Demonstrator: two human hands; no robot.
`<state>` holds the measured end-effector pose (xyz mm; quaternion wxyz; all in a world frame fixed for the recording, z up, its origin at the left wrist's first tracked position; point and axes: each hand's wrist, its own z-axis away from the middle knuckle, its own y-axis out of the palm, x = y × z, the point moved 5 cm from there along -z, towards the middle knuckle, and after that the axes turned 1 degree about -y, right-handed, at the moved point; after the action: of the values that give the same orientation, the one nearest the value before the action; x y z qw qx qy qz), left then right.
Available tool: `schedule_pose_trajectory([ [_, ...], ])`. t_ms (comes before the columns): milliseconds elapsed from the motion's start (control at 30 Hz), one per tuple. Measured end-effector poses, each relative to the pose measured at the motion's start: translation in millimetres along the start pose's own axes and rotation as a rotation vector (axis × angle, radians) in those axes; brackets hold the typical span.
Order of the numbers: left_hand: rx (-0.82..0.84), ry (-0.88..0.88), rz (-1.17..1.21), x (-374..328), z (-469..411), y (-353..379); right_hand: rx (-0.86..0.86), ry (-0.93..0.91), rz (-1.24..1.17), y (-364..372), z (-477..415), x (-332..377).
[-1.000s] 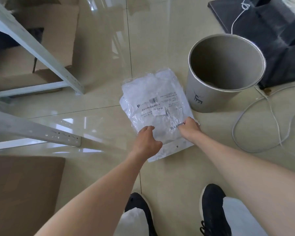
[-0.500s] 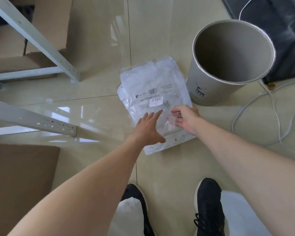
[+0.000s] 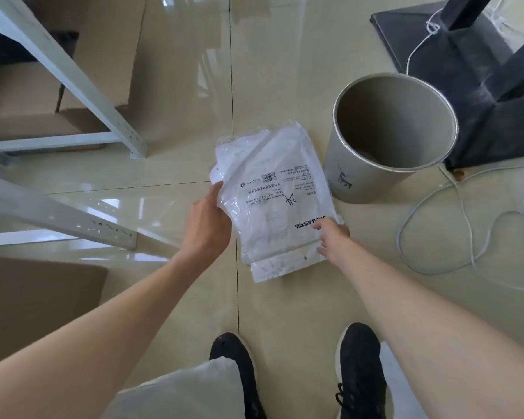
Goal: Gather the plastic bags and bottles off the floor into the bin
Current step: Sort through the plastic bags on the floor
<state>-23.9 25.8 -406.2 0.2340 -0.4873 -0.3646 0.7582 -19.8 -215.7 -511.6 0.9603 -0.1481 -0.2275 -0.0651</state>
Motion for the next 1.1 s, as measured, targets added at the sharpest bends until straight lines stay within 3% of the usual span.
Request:
schedule_pose_trajectory([
  [167,0.031,0.089,-0.099,-3,-12,21,-0.003,0.103,-0.093,23,-10,-50],
  [333,0.103,0.135,-0.109,-11,-8,43,-0.164,0.139,-0.178,24,-22,-61],
  [433,0.175,0.112,-0.108,-4,-8,52,-0.216,0.074,-0.235,15,-18,-49],
  [533,0.258,0.055,-0.031,5,-3,54,-0.164,-0.068,-0.227,11,-16,-29],
  [767,0.211,0.056,0.217,-22,6,27,0.180,-0.356,-0.182,21,39,45],
  [933,0.560,-0.029,0.361,-50,24,25,0.795,-0.151,-0.364,60,96,84],
  [1033,0.438,0.069,0.243,-47,21,20,1.061,-0.033,-0.300,65,105,93],
  [1100,0.296,0.107,0.154,-41,18,12,1.113,-0.018,-0.200,66,102,95],
])
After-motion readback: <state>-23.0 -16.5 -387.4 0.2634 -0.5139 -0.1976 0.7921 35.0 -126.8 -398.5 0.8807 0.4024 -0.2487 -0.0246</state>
